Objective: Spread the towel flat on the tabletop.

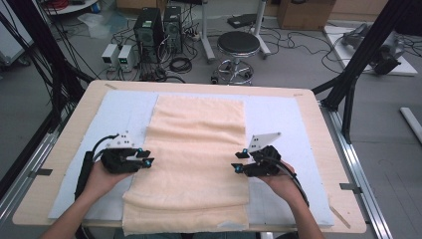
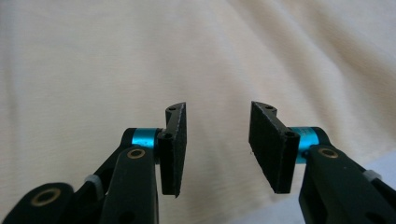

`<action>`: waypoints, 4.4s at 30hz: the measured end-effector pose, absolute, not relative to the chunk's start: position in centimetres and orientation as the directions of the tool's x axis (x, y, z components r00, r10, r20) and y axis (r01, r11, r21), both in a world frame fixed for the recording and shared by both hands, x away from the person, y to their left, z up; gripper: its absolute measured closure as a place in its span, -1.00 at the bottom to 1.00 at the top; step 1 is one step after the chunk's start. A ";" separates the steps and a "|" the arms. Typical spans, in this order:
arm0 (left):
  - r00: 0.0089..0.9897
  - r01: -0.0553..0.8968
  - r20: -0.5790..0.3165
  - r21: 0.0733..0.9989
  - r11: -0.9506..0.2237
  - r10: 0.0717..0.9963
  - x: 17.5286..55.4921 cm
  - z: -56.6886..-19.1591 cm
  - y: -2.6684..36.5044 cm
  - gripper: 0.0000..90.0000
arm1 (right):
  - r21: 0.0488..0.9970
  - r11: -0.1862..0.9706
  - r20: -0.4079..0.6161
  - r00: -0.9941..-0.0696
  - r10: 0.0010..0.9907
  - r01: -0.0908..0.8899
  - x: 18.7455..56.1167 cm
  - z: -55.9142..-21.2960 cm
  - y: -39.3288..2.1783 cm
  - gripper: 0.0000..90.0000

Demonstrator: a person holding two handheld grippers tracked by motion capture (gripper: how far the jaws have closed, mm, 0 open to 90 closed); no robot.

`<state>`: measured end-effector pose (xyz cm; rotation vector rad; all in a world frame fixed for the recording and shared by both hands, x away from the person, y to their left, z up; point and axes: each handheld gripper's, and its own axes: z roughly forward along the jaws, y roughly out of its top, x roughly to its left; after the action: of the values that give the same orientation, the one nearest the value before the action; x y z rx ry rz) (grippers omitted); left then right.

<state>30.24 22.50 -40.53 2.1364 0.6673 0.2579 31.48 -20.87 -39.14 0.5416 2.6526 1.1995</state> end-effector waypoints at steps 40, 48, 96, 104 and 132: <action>0.819 0.445 -0.072 0.707 -0.549 0.570 31.5 -41.5 21.0 0.46 | 0.625 0.690 0.045 -0.900 0.434 0.365 33.3 -41.2 -19.3 0.43; 0.825 0.365 -0.006 0.768 -0.526 0.564 29.4 -39.5 22.6 0.22 | 0.735 0.633 -0.045 -0.915 0.401 0.241 30.0 -38.3 -20.0 0.33; 0.909 0.316 -0.060 0.745 -0.587 0.413 24.5 -41.5 20.7 0.28 | 0.682 0.696 0.039 -0.962 0.271 0.223 26.7 -41.2 -18.0 0.24; 0.933 0.308 -0.090 0.695 -0.649 0.347 24.3 -42.7 19.6 0.84 | 0.637 0.738 0.036 -0.965 0.261 0.223 26.3 -42.9 -17.7 0.77; 0.898 0.349 -0.060 0.700 -0.623 0.436 26.5 -43.2 20.3 0.88 | 0.640 0.729 0.011 -0.951 0.309 0.244 28.0 -42.9 -18.4 0.90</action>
<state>26.46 20.25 -43.23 2.3009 0.5587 0.1484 28.04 -18.40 -42.95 0.4537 2.8309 1.0263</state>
